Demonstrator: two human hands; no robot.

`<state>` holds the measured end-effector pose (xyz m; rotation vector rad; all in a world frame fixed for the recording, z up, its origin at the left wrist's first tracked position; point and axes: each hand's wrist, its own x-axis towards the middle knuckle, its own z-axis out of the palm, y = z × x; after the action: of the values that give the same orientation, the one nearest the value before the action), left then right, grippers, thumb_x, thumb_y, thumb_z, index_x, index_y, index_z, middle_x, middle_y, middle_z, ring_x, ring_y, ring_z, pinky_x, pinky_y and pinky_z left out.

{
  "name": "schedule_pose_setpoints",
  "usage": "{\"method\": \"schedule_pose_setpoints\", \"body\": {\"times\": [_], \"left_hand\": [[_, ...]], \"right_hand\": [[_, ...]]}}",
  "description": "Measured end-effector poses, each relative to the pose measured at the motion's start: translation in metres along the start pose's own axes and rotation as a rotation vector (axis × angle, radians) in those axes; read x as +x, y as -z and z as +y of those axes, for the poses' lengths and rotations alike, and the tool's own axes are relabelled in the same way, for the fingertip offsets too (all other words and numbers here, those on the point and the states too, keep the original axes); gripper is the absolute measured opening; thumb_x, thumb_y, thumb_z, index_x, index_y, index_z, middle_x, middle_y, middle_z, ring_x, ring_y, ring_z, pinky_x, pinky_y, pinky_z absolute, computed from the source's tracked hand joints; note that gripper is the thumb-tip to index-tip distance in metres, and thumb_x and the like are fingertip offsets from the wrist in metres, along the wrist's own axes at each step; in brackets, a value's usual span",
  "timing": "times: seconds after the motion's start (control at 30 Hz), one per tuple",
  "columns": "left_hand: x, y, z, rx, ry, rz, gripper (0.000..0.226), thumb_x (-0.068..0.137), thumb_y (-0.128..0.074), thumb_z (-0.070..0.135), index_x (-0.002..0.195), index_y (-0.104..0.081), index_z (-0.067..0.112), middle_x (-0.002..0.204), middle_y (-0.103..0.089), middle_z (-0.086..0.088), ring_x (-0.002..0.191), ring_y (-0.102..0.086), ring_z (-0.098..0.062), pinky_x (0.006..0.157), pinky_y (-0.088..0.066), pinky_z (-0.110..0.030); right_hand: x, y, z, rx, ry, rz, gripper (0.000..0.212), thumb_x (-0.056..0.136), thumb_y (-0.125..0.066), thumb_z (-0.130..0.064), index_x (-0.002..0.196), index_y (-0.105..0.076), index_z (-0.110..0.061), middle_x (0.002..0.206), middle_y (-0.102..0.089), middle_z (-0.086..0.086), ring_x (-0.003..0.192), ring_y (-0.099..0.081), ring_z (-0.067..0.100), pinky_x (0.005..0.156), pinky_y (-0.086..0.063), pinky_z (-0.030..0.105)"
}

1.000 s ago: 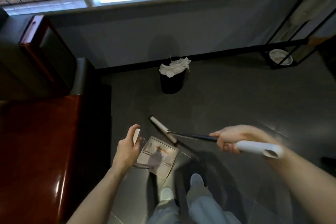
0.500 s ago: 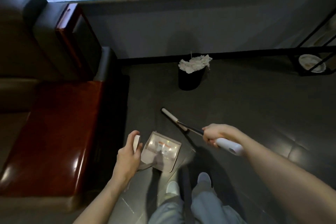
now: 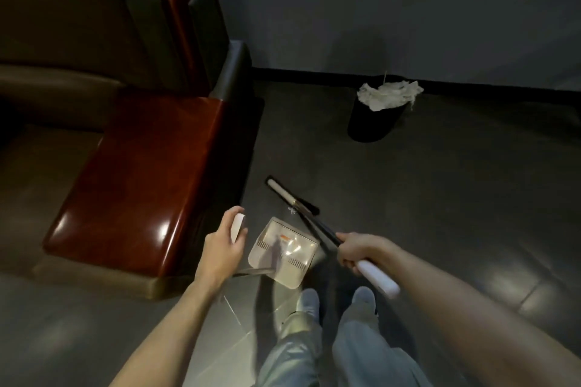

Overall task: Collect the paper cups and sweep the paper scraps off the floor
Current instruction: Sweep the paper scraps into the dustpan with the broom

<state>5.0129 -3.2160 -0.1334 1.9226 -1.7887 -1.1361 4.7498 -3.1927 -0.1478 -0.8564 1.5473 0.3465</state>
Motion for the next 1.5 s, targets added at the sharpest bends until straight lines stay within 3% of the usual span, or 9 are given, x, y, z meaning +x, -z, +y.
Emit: {"method": "schedule_pose_setpoints", "body": {"times": [0.13,0.3,0.4,0.5,0.67,0.9,1.13,1.23,1.5], "left_hand": [[0.005,-0.002,0.004,-0.036,-0.026,-0.013,0.036,0.096,-0.051,0.022,0.127,-0.04,0.036,0.076,-0.064,-0.006,0.055,-0.062,-0.018,0.053,-0.055,-0.037],[0.014,0.002,0.012,-0.049,-0.08,-0.035,0.034,0.097,-0.05,0.022,0.124,-0.04,0.039,0.075,-0.063,-0.004,0.056,-0.061,-0.017,0.052,-0.055,-0.038],[0.021,0.0,0.028,-0.033,-0.138,-0.023,0.036,0.096,-0.051,0.02,0.128,-0.04,0.032,0.066,-0.058,-0.004,0.048,-0.052,-0.012,0.046,-0.045,-0.03],[0.035,0.005,0.052,-0.011,-0.223,-0.014,0.035,0.096,-0.052,0.021,0.126,-0.039,0.034,0.076,-0.062,-0.003,0.057,-0.06,-0.015,0.054,-0.054,-0.037],[0.062,0.017,0.114,0.031,-0.405,0.104,0.032,0.095,-0.054,0.018,0.124,-0.043,0.026,0.07,-0.057,0.002,0.055,-0.057,-0.013,0.047,-0.043,-0.024],[0.09,0.021,0.208,0.149,-0.661,0.185,0.032,0.096,-0.051,0.02,0.126,-0.04,0.022,0.079,-0.054,0.007,0.066,-0.053,-0.011,0.055,-0.039,-0.023],[0.13,-0.014,0.288,0.502,-1.03,0.193,0.043,0.094,-0.046,0.031,0.134,-0.035,0.021,0.109,-0.066,-0.017,0.08,-0.068,-0.037,0.063,-0.057,-0.047],[0.142,-0.021,0.315,0.576,-1.001,0.226,0.049,0.089,-0.058,0.022,0.13,-0.032,0.025,0.106,-0.066,-0.02,0.07,-0.067,-0.042,0.055,-0.055,-0.049],[0.136,-0.002,0.355,0.449,-0.919,0.361,0.049,0.083,-0.065,0.012,0.126,-0.042,0.012,0.095,-0.067,-0.022,0.076,-0.067,-0.039,0.062,-0.054,-0.048]], "right_hand": [[-0.018,0.0,0.002,0.144,-0.022,-0.126,0.057,0.083,-0.045,0.001,0.139,-0.043,-0.006,0.055,-0.046,0.003,0.045,-0.042,0.01,0.043,-0.036,0.02],[-0.06,0.036,0.004,0.354,-0.063,-0.114,0.055,0.09,-0.044,0.0,0.143,-0.039,-0.013,0.042,-0.04,-0.003,0.029,-0.037,0.004,0.031,-0.031,0.012],[-0.09,0.055,0.01,0.346,0.001,-0.03,0.058,0.088,-0.044,0.004,0.139,-0.039,-0.023,0.045,-0.041,-0.002,0.029,-0.036,0.003,0.031,-0.03,0.011],[-0.108,0.075,0.016,0.385,0.053,0.072,0.067,0.088,-0.044,0.006,0.144,-0.032,-0.028,0.048,-0.037,-0.001,0.029,-0.034,0.005,0.031,-0.029,0.011],[-0.134,0.095,0.035,0.512,0.174,0.258,0.071,0.089,-0.046,0.005,0.149,-0.024,-0.025,0.044,-0.04,0.0,0.028,-0.036,0.005,0.03,-0.031,0.013],[-0.164,0.139,0.098,0.786,0.337,0.366,0.066,0.092,-0.046,0.005,0.148,-0.028,-0.025,0.054,-0.037,0.002,0.035,-0.036,0.005,0.032,-0.031,0.016],[-0.184,0.204,0.154,0.887,0.454,0.432,0.067,0.092,-0.044,0.007,0.147,-0.029,-0.028,0.052,-0.039,0.002,0.034,-0.037,0.006,0.03,-0.032,0.017],[-0.192,0.235,0.175,0.918,0.48,0.436,0.068,0.092,-0.044,0.008,0.148,-0.027,-0.028,0.051,-0.041,0.001,0.035,-0.037,0.007,0.03,-0.033,0.017],[-0.191,0.309,0.192,0.963,0.497,0.416,0.068,0.092,-0.041,0.009,0.148,-0.026,-0.025,0.052,-0.039,0.003,0.031,-0.036,0.006,0.029,-0.031,0.015]]}}
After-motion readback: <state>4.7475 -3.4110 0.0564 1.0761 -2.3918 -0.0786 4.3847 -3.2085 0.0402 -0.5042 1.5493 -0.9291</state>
